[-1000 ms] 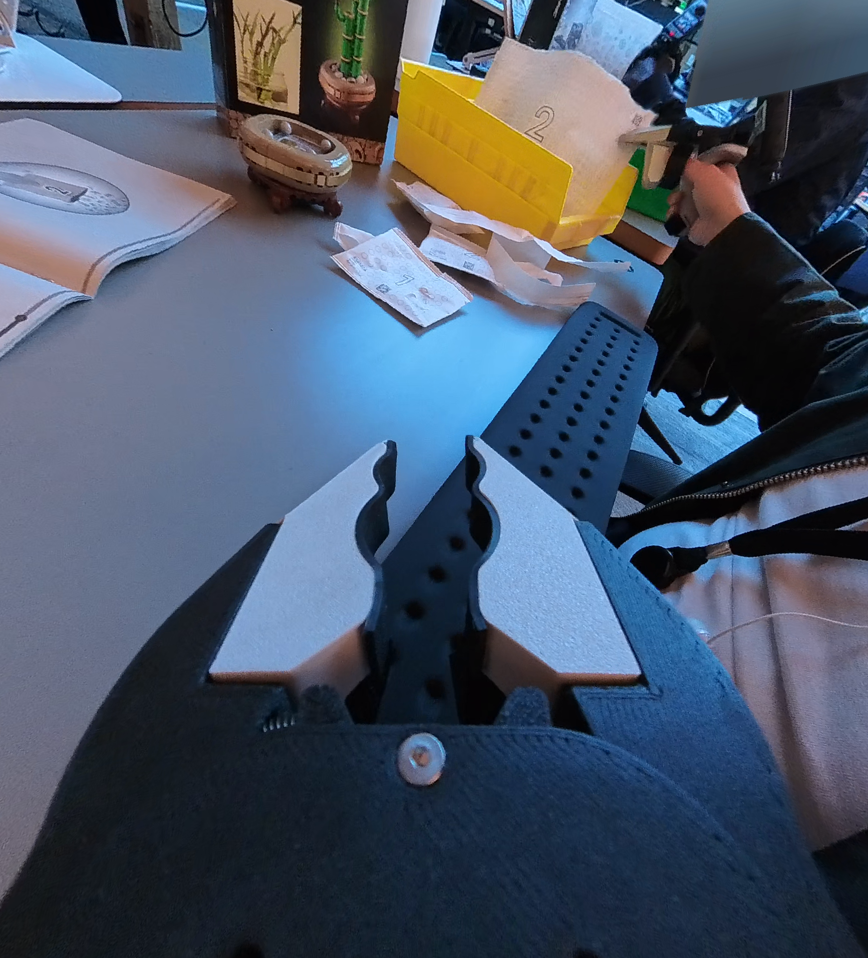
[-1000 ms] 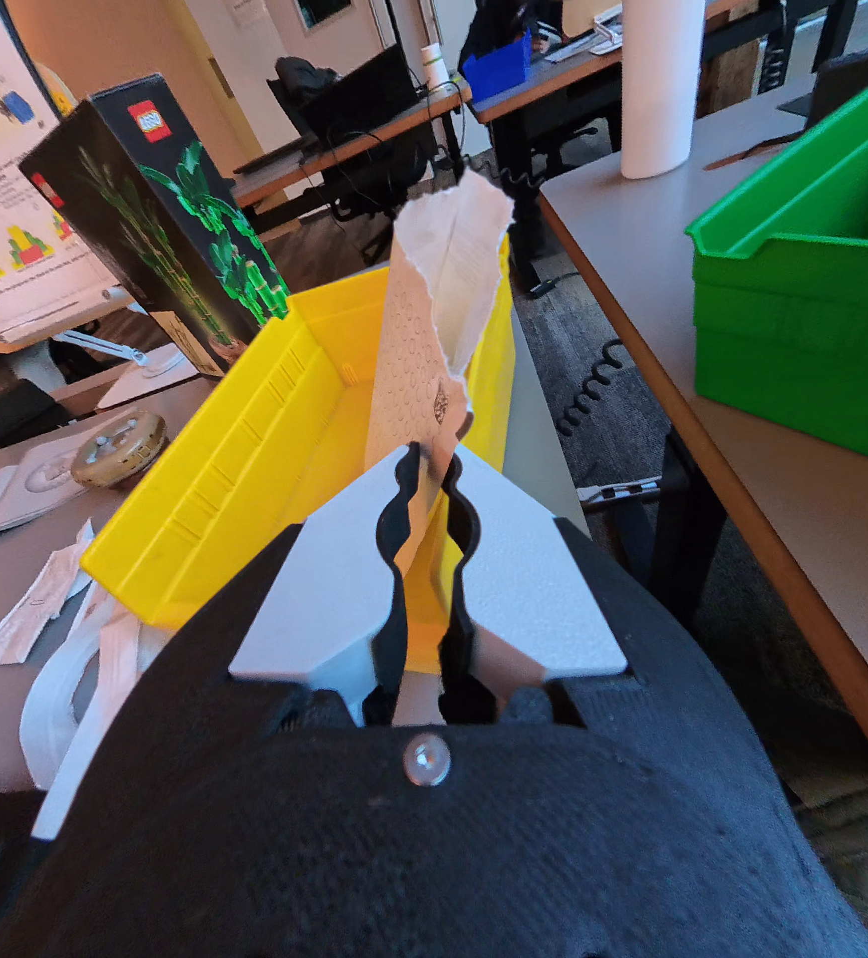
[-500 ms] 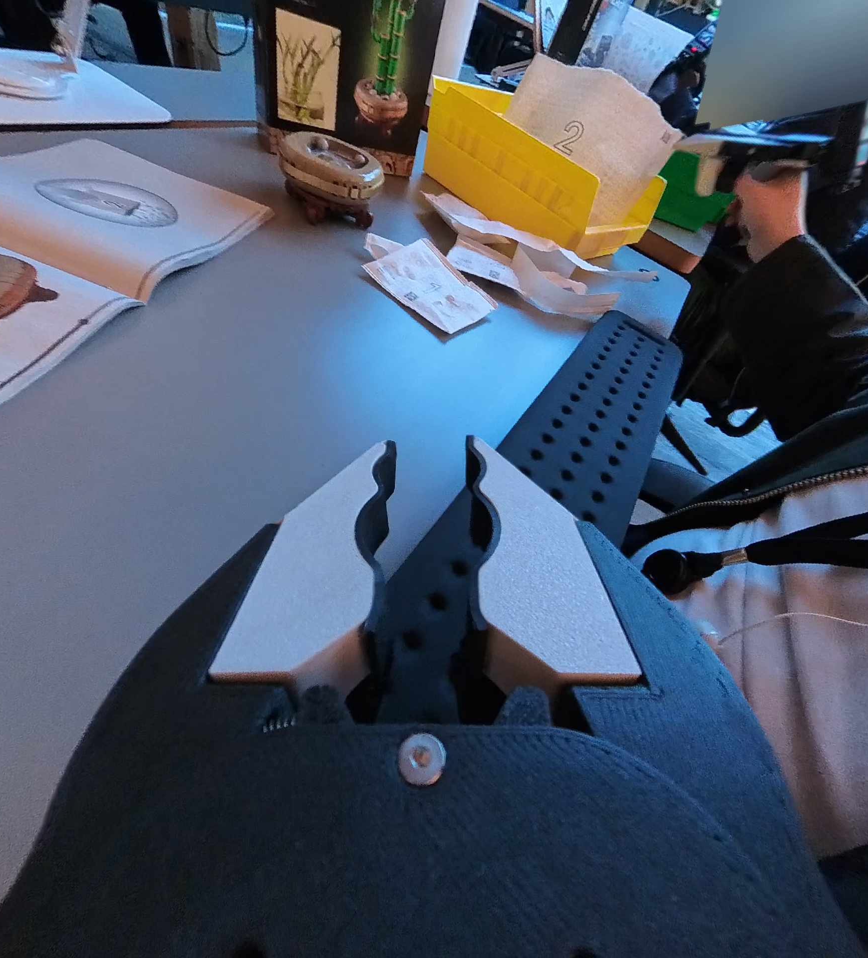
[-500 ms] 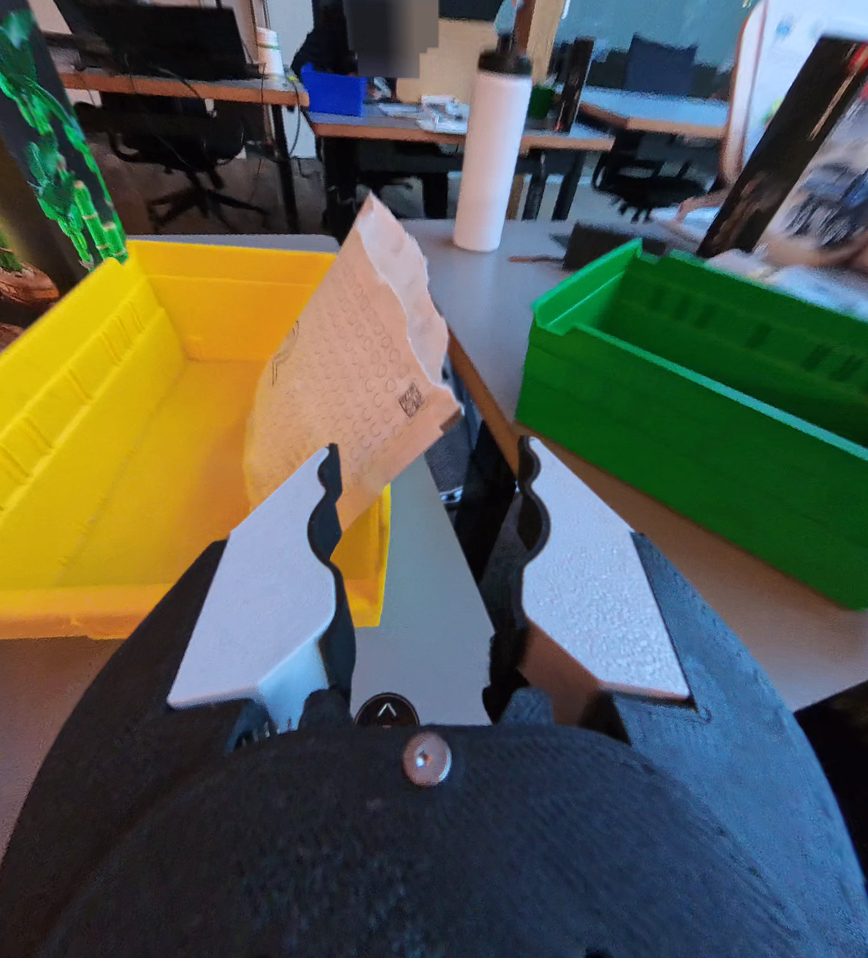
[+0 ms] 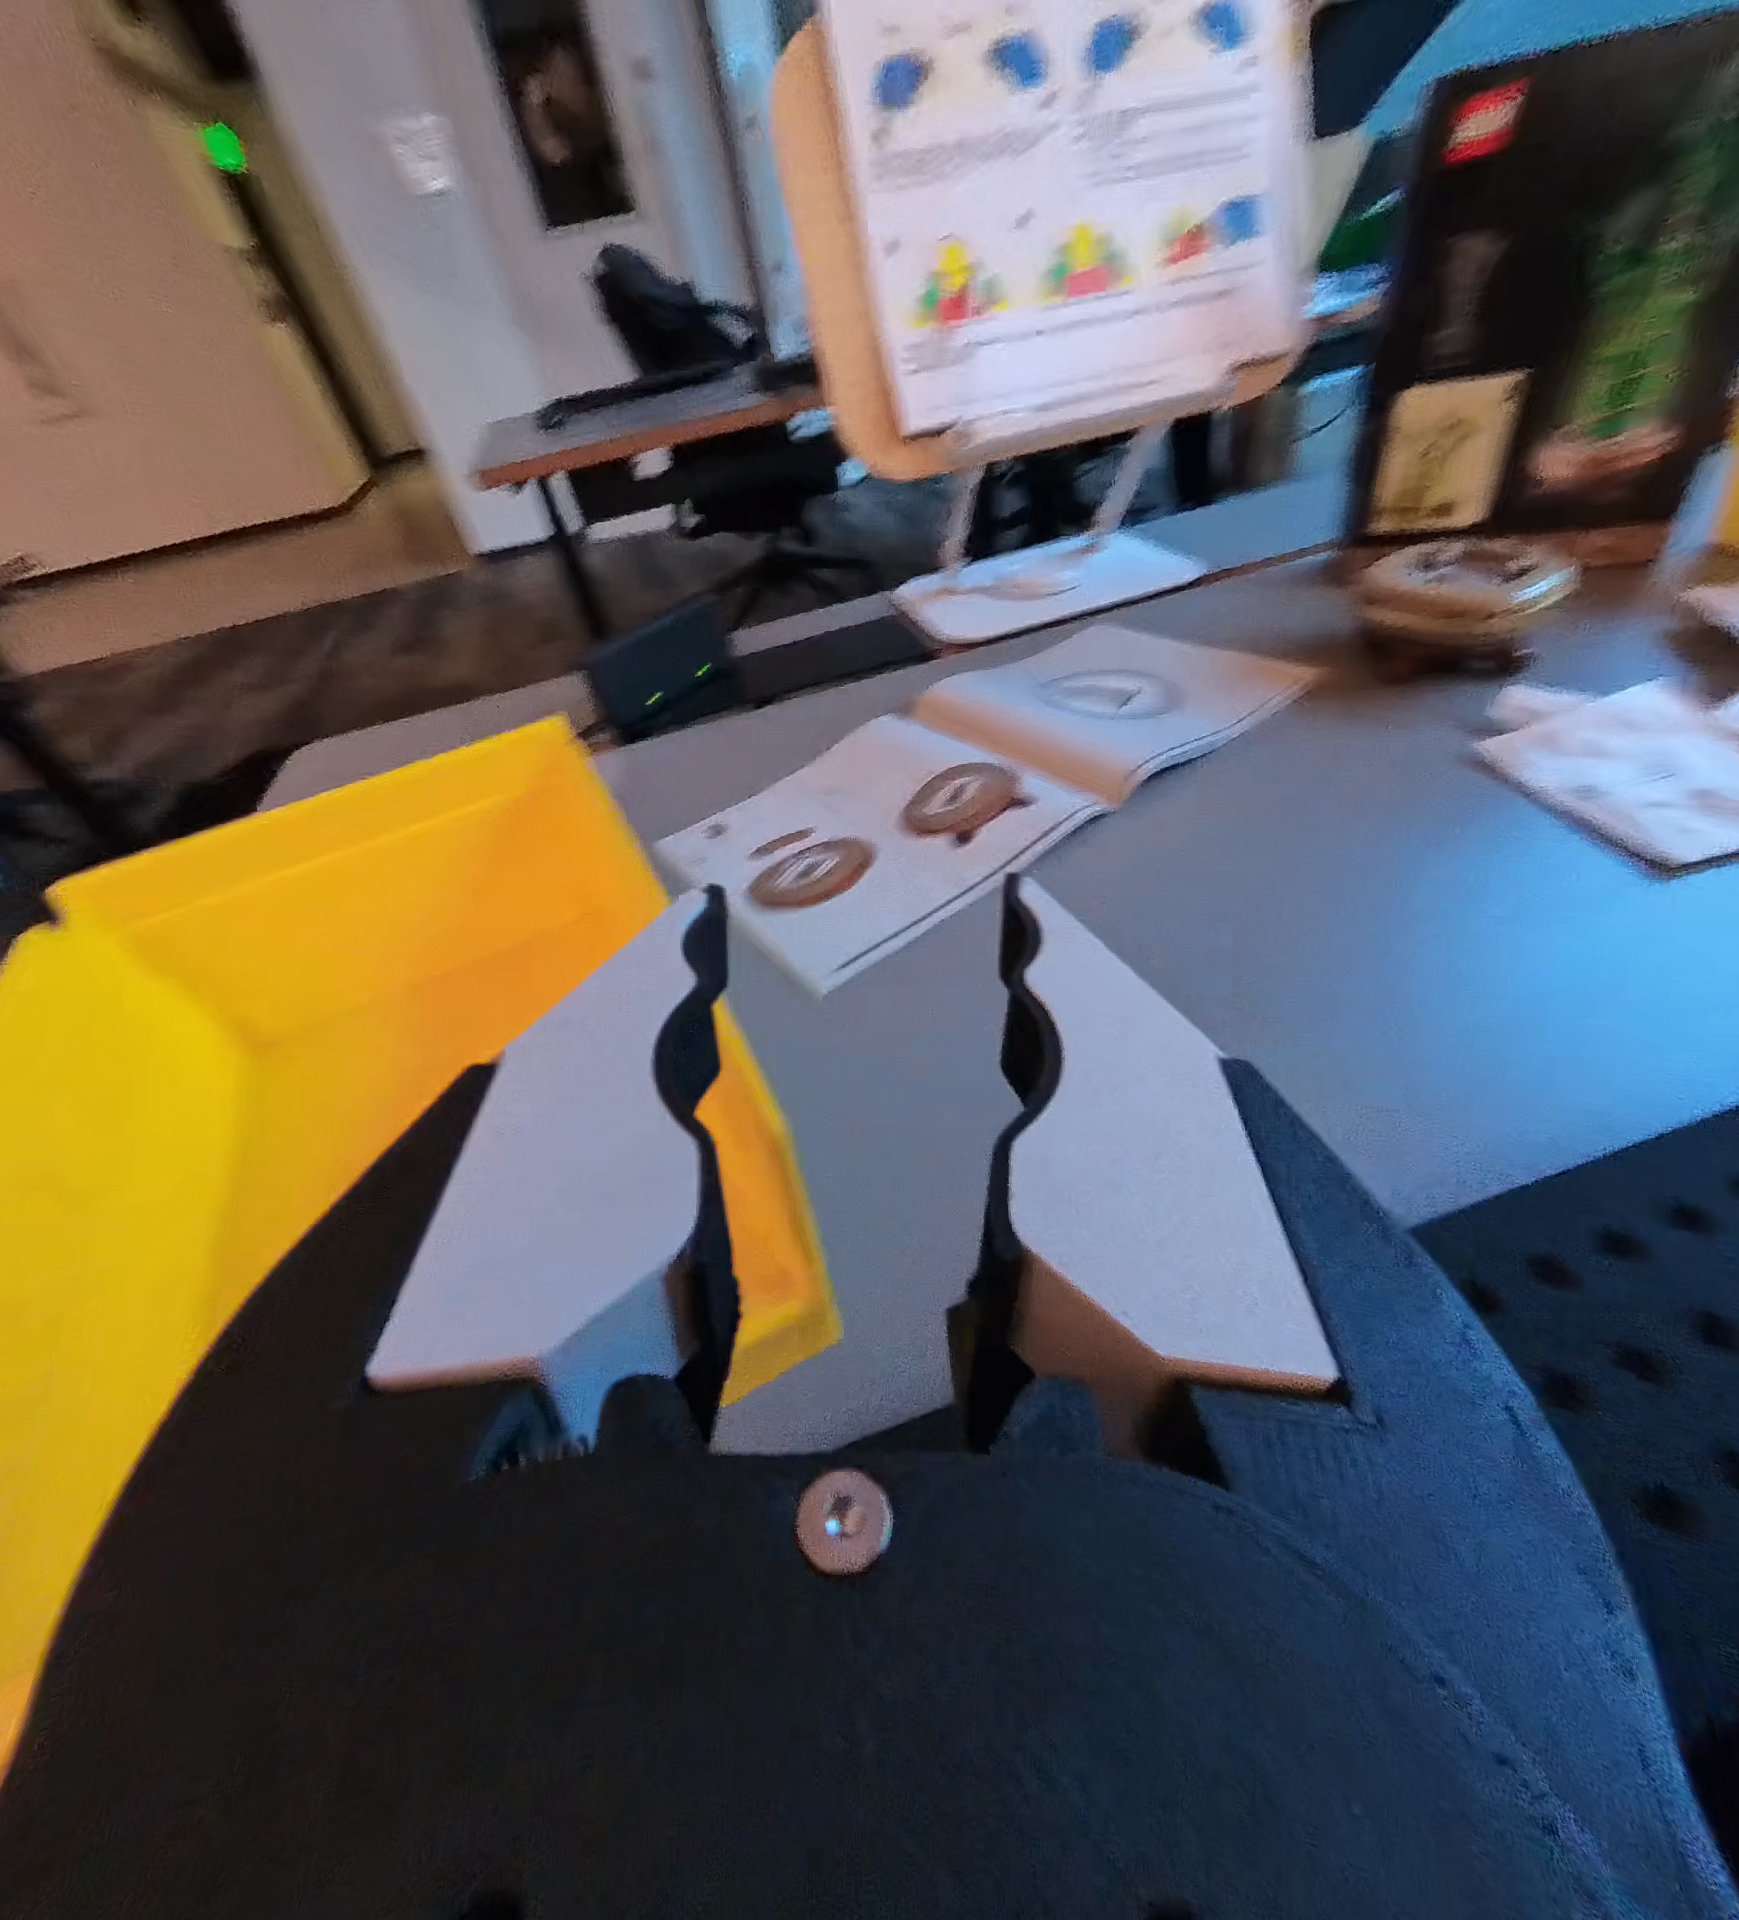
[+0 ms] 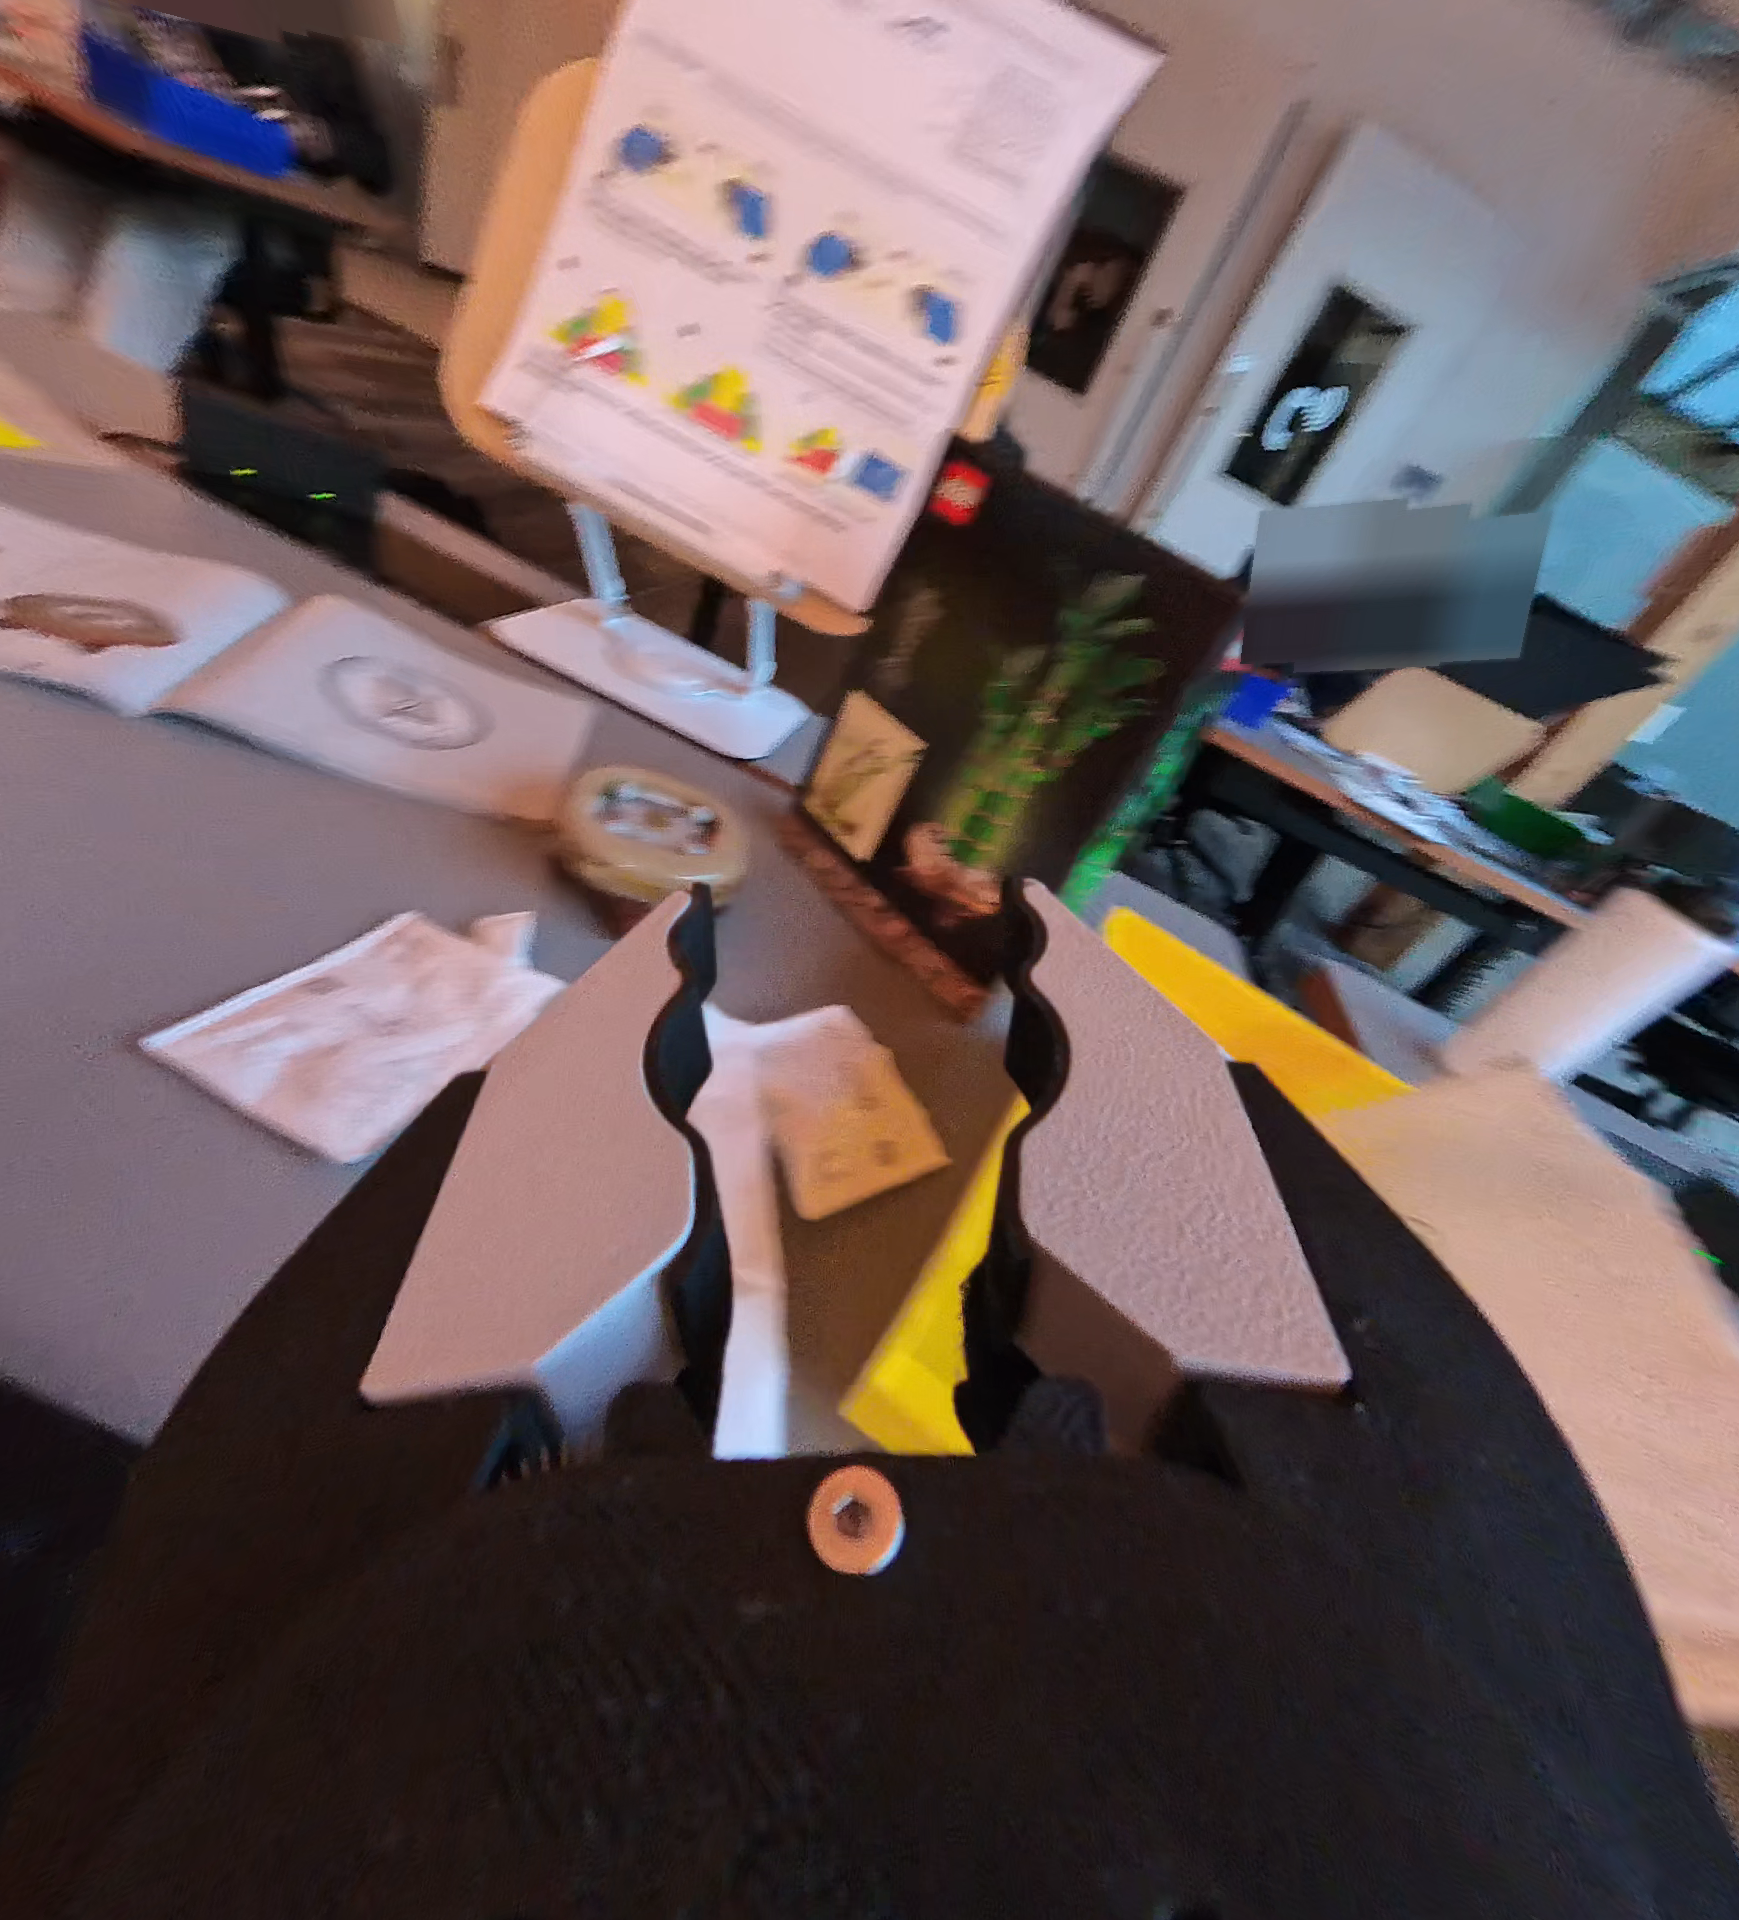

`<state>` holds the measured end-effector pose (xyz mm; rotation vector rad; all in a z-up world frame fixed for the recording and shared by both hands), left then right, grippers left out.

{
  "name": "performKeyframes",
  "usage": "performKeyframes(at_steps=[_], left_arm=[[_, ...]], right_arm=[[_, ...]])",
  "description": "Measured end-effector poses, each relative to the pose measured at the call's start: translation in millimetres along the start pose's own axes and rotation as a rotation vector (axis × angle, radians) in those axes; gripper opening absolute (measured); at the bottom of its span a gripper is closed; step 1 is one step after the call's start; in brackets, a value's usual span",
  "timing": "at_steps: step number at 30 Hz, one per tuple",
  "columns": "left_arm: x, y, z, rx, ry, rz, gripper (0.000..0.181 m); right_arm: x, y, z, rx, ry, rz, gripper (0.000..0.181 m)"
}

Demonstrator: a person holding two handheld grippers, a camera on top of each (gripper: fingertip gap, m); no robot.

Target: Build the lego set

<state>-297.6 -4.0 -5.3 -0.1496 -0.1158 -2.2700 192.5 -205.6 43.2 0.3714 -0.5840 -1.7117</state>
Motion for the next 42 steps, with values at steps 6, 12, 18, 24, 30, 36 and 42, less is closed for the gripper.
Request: performKeyframes(at_steps=[6,12,18,24,30,36,42], left_arm=[[-15,-29,-37,0.019,-0.125,0.078,0.038],[-28,-40,-55,0.024,-0.218,0.047,0.015],[-36,-62,-53,-0.022,-0.255,0.052,0.014],[-31,-75,-45,0.078,-0.217,0.076,0.031],[6,-30,25,0.078,0.117,-0.014,0.045],[-26,143,11,0.197,-0.157,-0.721,0.045],[-112,238,-31,-0.104,-0.443,-0.864,0.042]], right_arm=[[-39,-86,-9,-0.059,-0.022,0.220,0.055],[-51,-110,-11,-0.040,-0.051,0.269,0.054],[-65,-117,-12,-0.117,-0.075,0.316,0.053],[-88,-102,-7,-0.169,-0.193,0.358,0.067],[-44,-50,-33,-0.213,-0.358,0.320,0.068],[13,-86,-104,-0.155,-0.633,0.473,0.074],[13,-112,-150,-0.086,-0.794,0.511,0.066]])
Point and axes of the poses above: each gripper's, where its closed fingertips meet, x back along the fingers, z out of its top, y = z × x across the jaws, the point moved 1 cm from there along x, back along the fingers, and after that the axes turned 11 degrees about x, right-handed, at the moved point
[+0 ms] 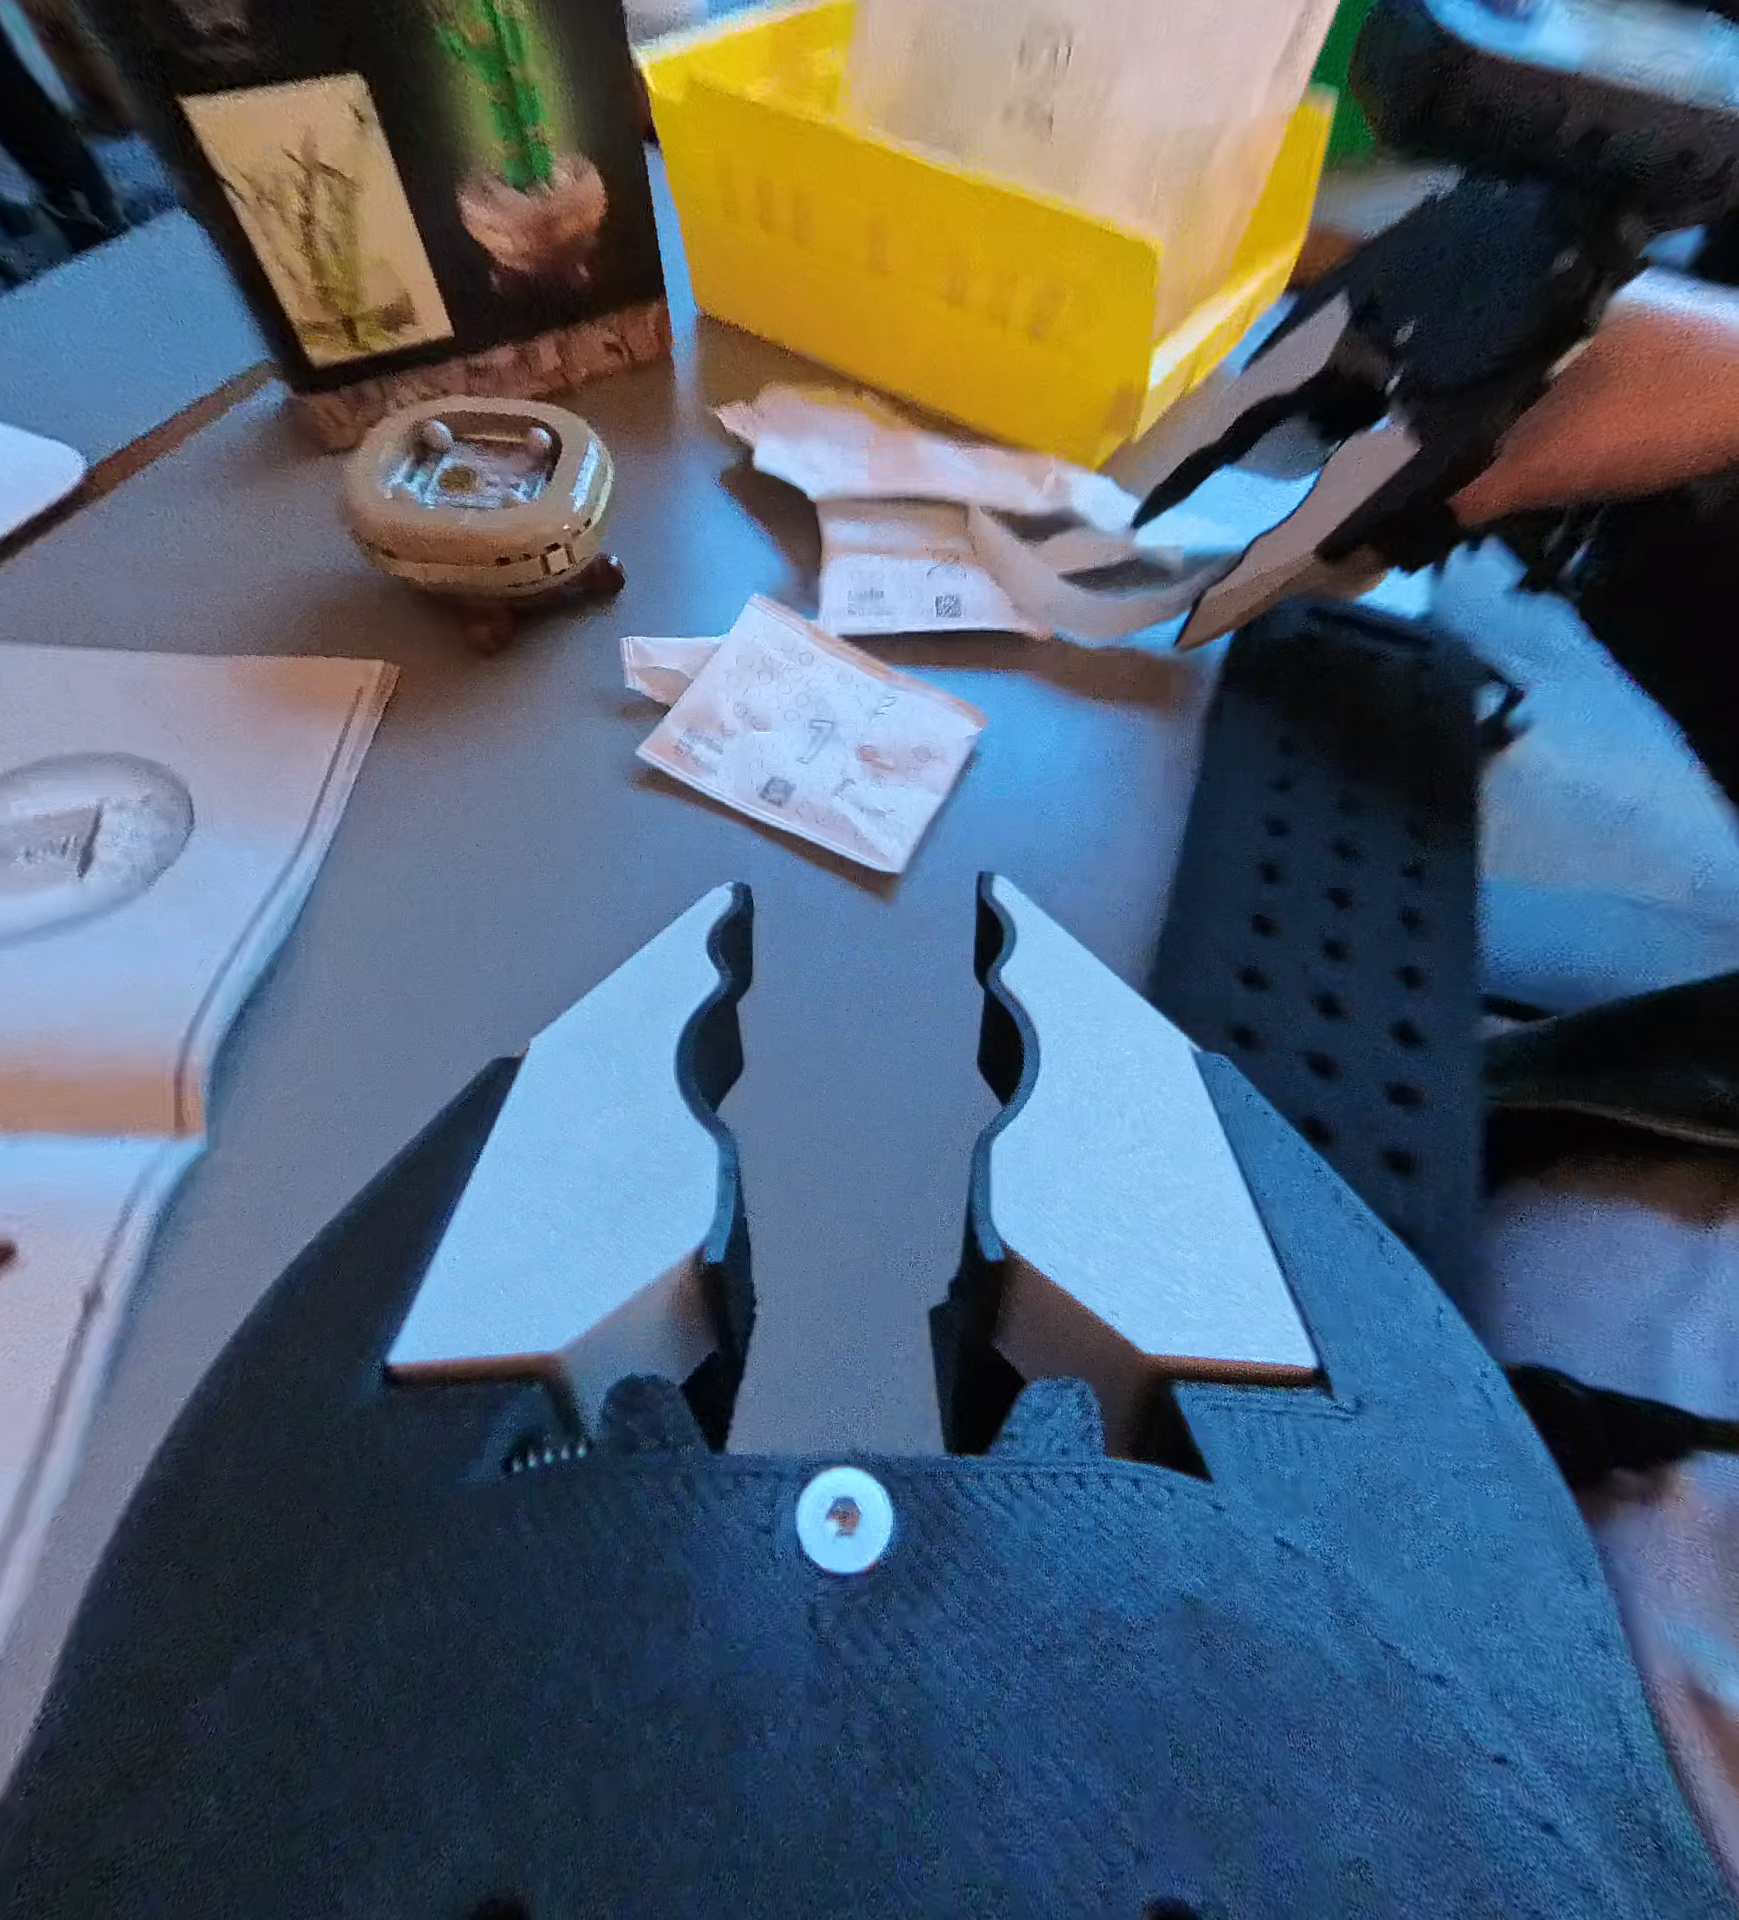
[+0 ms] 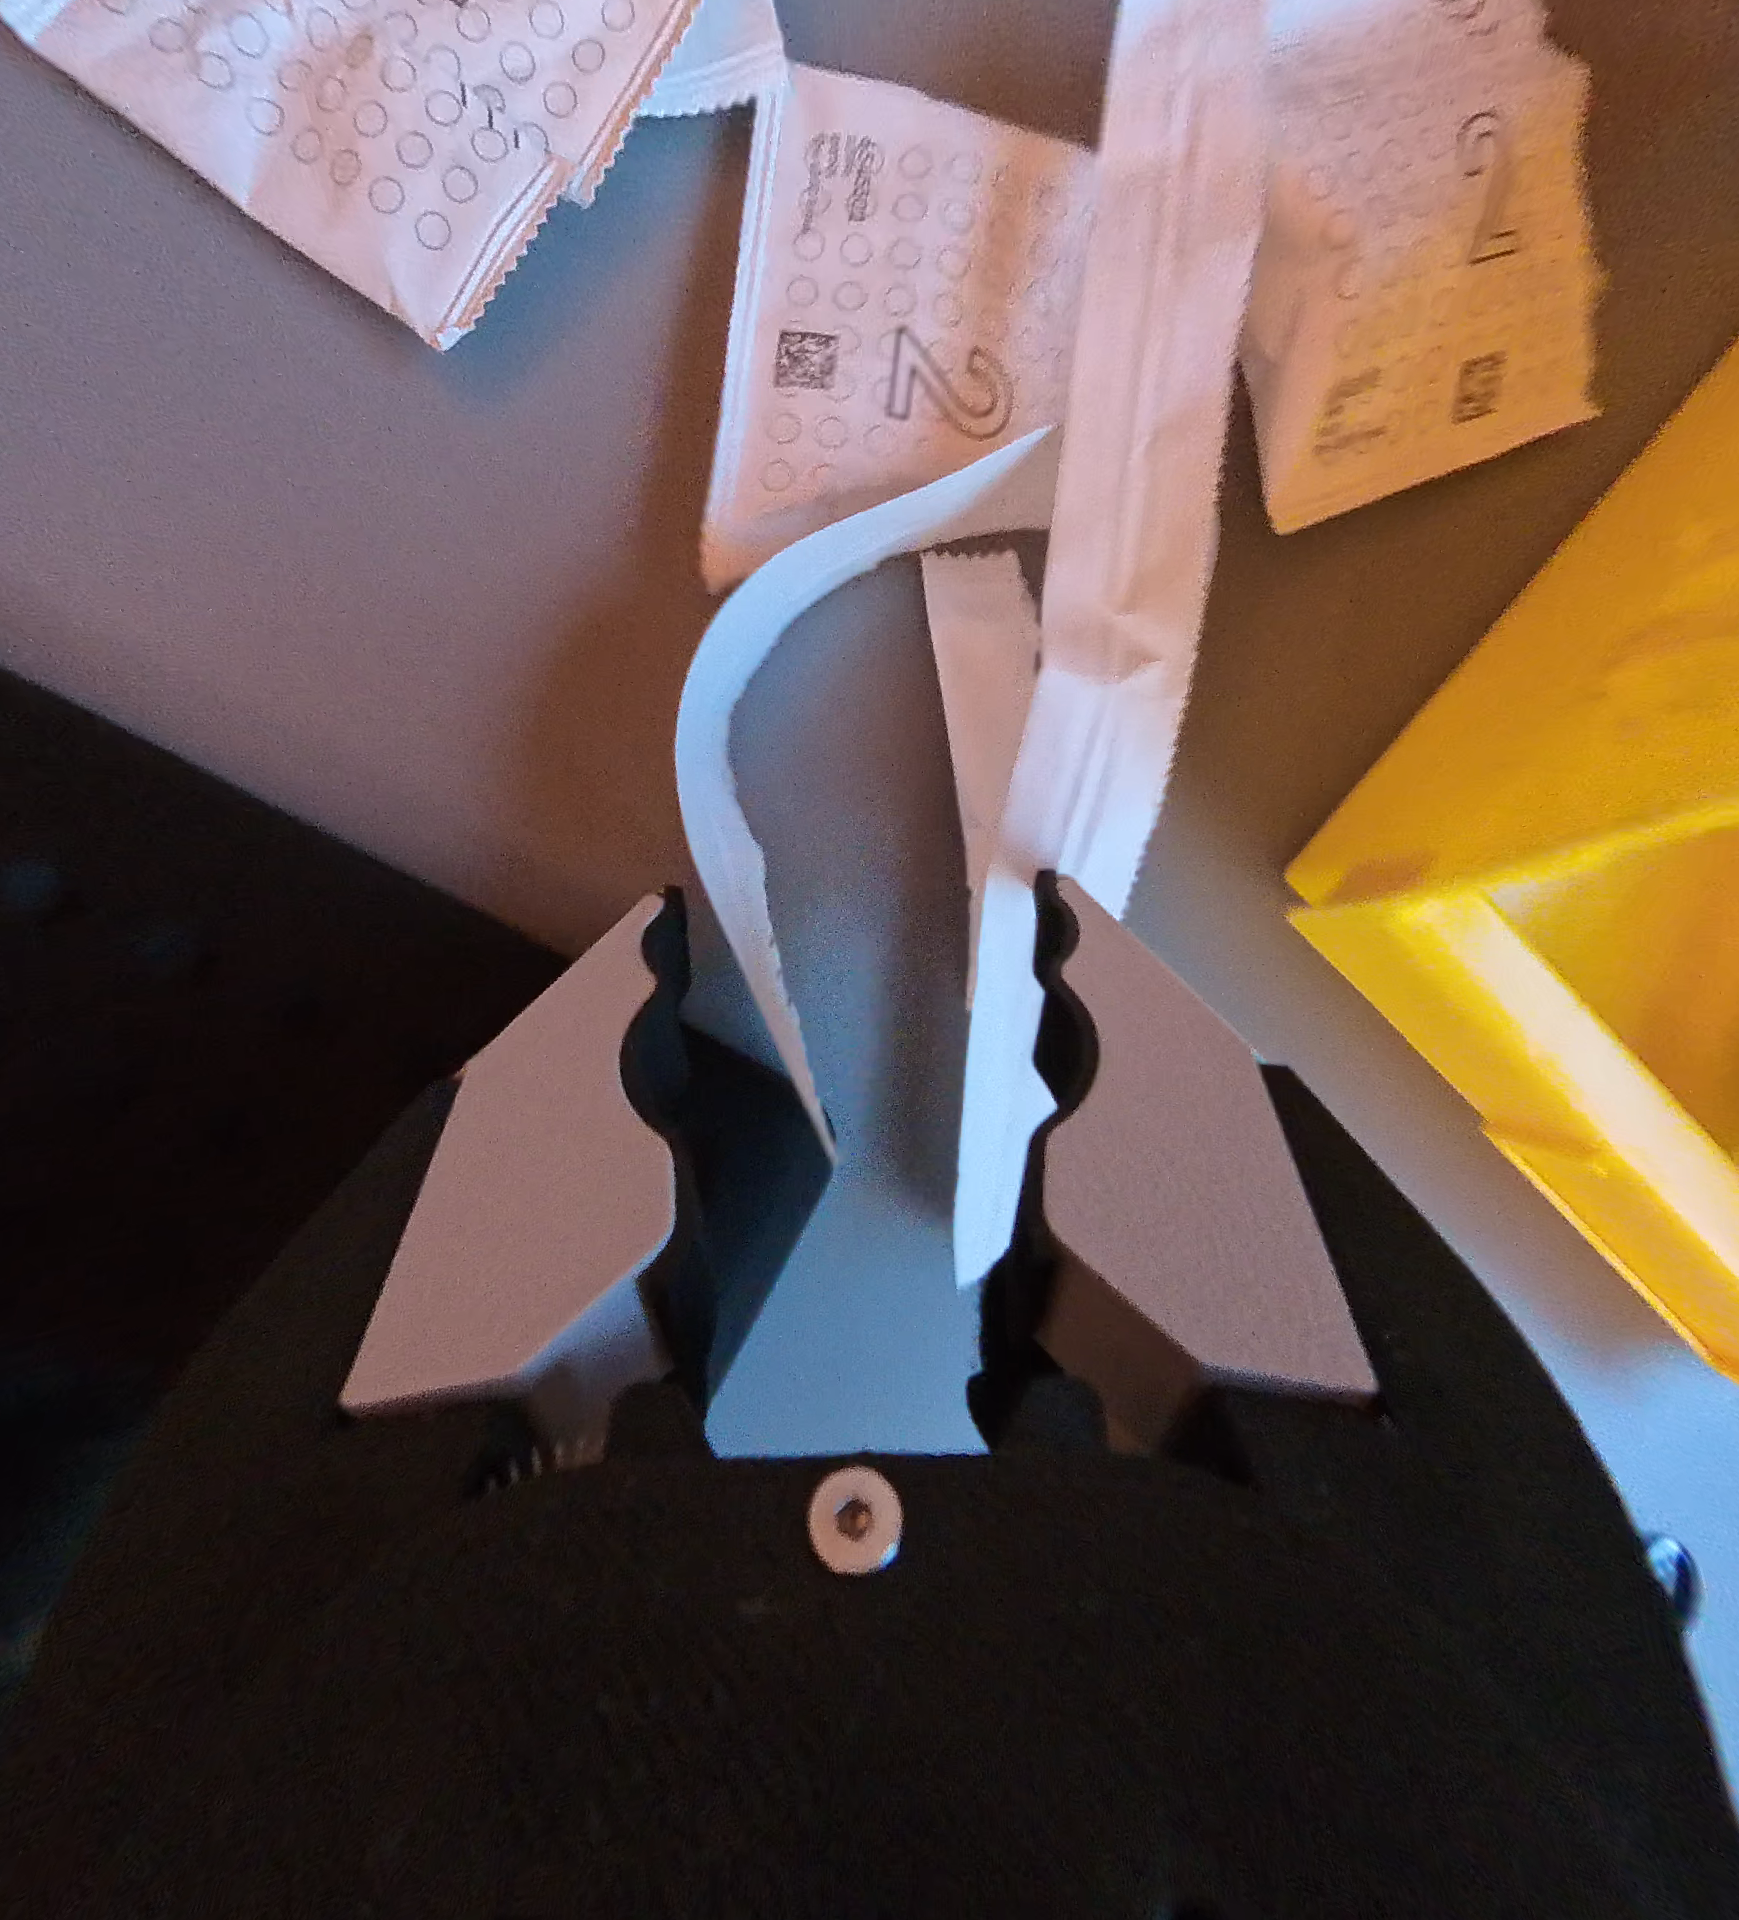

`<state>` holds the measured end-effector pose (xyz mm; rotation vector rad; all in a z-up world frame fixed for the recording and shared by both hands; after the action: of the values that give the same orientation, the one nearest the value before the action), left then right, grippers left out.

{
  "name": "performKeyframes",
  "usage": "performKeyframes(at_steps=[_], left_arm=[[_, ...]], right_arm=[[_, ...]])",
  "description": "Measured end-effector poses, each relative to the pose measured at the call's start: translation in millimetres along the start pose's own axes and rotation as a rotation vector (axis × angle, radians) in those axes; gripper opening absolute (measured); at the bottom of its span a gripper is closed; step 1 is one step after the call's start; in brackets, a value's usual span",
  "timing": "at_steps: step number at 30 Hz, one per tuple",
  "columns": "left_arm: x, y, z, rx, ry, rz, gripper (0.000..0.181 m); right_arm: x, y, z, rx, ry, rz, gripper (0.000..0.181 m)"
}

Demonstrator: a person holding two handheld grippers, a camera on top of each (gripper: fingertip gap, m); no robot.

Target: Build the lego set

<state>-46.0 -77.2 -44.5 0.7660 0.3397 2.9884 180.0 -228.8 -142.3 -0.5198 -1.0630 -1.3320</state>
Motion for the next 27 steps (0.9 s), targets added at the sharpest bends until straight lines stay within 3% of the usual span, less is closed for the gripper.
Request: performKeyframes(at_steps=[4,8,12,16,20,23,25,27], left_arm=[[-77,-28,4,-0.049,-0.169,0.015,0.051],[-130,-43,2,0.026,-0.216,-0.029,0.050],[-150,-43,-5,0.071,-0.246,-0.045,0.050],[-168,-42,-12,-0.035,-0.289,0.008,0.051],[-202,-22,-5,-0.121,-0.277,0.009,0.049],[-233,11,15,-0.135,-0.245,-0.028,0.054],[-231,16,27,-0.147,-0.234,-0.008,0.054],[-204,2,42,-0.156,-0.146,0.038,0.051]], right_arm=[[-16,24,25,-0.039,0.009,-0.072,0.043],[-34,52,49,-0.171,-0.022,-0.095,0.034],[-35,75,53,-0.186,-0.093,-0.197,0.038],[-13,59,60,-0.215,0.017,-0.156,0.042],[6,37,55,-0.230,0.059,-0.111,0.042],[12,36,49,-0.246,0.056,-0.109,0.042],[14,37,46,-0.279,0.067,-0.099,0.042],[13,35,45,-0.282,0.092,-0.089,0.042]])
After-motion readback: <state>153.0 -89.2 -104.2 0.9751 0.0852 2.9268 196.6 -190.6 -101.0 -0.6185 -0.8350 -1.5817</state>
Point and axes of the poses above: each gripper's, where its closed fingertips meet, x back along the fingers, z out of its top, y = z × x across the jaws, the point moved 1 cm from there along x, back along the fingers, and after that the axes turned 11 degrees about x, right-handed, at the moved point
